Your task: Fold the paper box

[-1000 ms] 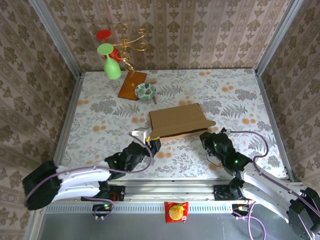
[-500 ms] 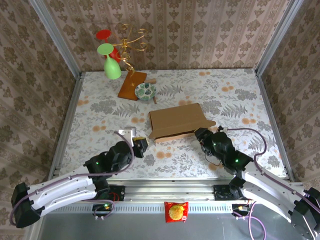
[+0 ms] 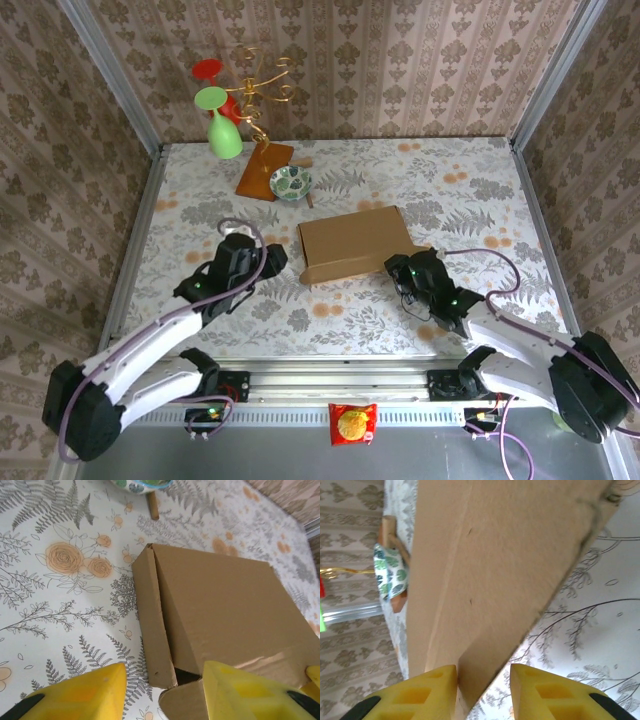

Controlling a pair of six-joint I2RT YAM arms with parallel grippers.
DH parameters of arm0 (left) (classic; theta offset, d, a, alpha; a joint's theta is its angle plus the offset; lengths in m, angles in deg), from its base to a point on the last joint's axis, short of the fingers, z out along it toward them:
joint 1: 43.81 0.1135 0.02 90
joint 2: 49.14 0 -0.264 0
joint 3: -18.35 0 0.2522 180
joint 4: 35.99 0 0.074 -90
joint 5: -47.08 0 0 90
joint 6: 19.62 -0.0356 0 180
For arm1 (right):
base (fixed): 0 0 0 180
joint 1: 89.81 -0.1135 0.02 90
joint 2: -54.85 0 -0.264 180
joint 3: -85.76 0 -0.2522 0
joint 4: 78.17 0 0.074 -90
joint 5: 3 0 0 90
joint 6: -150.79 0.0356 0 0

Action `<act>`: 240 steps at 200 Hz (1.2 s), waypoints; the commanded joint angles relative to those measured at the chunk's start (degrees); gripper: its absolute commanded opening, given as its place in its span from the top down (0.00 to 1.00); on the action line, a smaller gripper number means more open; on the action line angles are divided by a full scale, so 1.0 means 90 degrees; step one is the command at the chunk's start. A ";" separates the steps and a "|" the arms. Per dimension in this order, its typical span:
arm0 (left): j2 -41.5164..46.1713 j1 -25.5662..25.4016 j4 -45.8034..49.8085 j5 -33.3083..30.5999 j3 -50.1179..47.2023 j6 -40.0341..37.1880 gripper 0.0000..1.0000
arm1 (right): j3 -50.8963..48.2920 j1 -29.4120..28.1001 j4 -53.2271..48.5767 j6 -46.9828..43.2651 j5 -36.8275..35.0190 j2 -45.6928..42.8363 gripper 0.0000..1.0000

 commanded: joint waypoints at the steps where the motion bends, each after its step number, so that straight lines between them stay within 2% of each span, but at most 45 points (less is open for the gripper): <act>1: -0.0859 0.0105 0.0218 0.0267 0.0588 -0.0132 0.52 | 0.0071 0.0044 -0.0111 -0.0009 0.0051 0.0291 0.66; 22: -0.1660 0.0165 -0.0094 0.0568 0.0807 0.0002 0.50 | -0.0219 0.0150 0.0183 0.0078 0.0096 0.0516 0.66; 39: -0.2095 0.0141 -0.0463 0.0661 0.0897 0.0072 0.47 | -0.0053 0.0172 -0.0199 -0.0128 0.0092 0.0569 0.64; 70: -0.2697 0.0162 -0.0616 0.0618 0.1057 -0.0057 0.44 | 0.0330 0.0172 -0.1232 -0.0649 -0.0191 0.0173 0.49; 88: -0.2903 0.0284 -0.0710 0.0718 0.1076 -0.0069 0.43 | 0.0434 0.0189 -0.1742 -0.0910 -0.0218 -0.0206 0.44; 108: -0.2984 0.0368 -0.0827 0.1076 0.1162 0.0028 0.41 | 0.0809 0.0191 -0.2923 -0.1314 -0.0118 -0.0747 0.41; 129: -0.2969 0.0375 -0.0247 0.1348 0.1463 0.0114 0.39 | 0.1643 0.0192 -0.4650 -0.1996 0.0073 -0.1040 0.39; 147: -0.2966 0.0481 0.0287 0.1767 0.1700 0.0338 0.38 | 0.2724 0.0272 -0.6111 -0.2829 0.0080 -0.0909 0.34; 158: -0.2942 0.0497 0.0518 0.1896 0.1848 0.0412 0.39 | 0.3517 0.0454 -0.6907 -0.3428 0.0152 -0.0691 0.32; 176: -0.2948 0.0525 0.0714 0.2017 0.2034 0.0385 0.39 | 0.4467 0.0958 -0.7472 -0.4210 0.0583 -0.0305 0.26; 188: -0.3019 0.0581 0.0845 0.2028 0.2116 0.0330 0.40 | 0.4794 0.1640 -0.7463 -0.4484 0.1412 -0.0044 0.26; 202: -0.3227 0.0701 0.0950 0.2209 0.2137 0.0337 0.44 | 0.4998 0.2206 -0.7378 -0.4705 0.1978 0.0292 0.28; 240: -0.3732 0.0887 0.0347 0.2622 0.1949 0.0210 0.46 | 0.5245 0.2730 -0.6911 -0.5343 0.2460 0.1386 0.28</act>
